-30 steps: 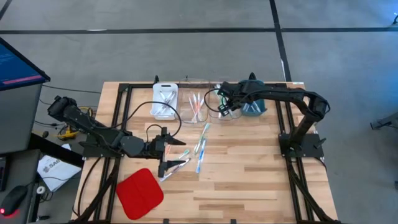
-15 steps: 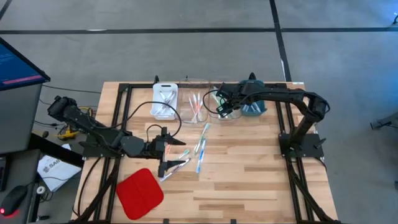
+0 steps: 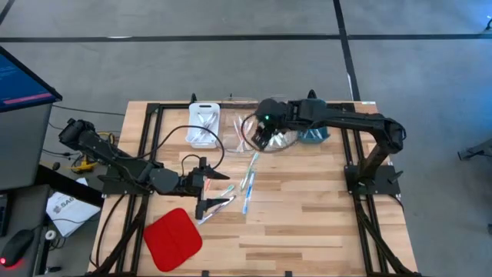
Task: Pick & Place Toothbrushes
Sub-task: Put the green toothbrush into the right transparent bin
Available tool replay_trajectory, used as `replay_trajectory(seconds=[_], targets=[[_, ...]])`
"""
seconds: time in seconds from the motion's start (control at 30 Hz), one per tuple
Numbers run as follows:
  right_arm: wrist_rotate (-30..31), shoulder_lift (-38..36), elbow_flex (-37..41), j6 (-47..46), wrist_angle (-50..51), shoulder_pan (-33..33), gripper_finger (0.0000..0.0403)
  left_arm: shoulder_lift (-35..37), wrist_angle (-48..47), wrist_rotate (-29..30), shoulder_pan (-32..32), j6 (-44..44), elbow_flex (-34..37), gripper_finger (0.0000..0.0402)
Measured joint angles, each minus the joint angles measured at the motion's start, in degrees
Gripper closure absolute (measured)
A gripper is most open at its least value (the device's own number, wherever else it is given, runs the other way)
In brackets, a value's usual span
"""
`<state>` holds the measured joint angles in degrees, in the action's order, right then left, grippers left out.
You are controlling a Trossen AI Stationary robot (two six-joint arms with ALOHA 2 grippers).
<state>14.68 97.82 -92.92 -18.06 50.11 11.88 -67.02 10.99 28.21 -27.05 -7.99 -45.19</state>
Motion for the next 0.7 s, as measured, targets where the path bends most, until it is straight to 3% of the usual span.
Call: replay_trajectory(seconds=[0.2,0.37,0.7], targets=[[0.0,-0.1,-2.7,4.3,2.9,-8.4,0.0220,0.0,-0.7,0.0,0.0,0.0,0.0,0.0082],[0.8,-0.1,-1.6,-3.5,4.8,-16.6,0.0228,0.0,-1.4,0.0,0.0,-1.0,0.0,0.0082],[16.6,-1.8,8.9,-2.1,-13.7,-31.8,0.0239,0.0,-2.8,0.0,0.0,-2.6,0.0,0.0082]])
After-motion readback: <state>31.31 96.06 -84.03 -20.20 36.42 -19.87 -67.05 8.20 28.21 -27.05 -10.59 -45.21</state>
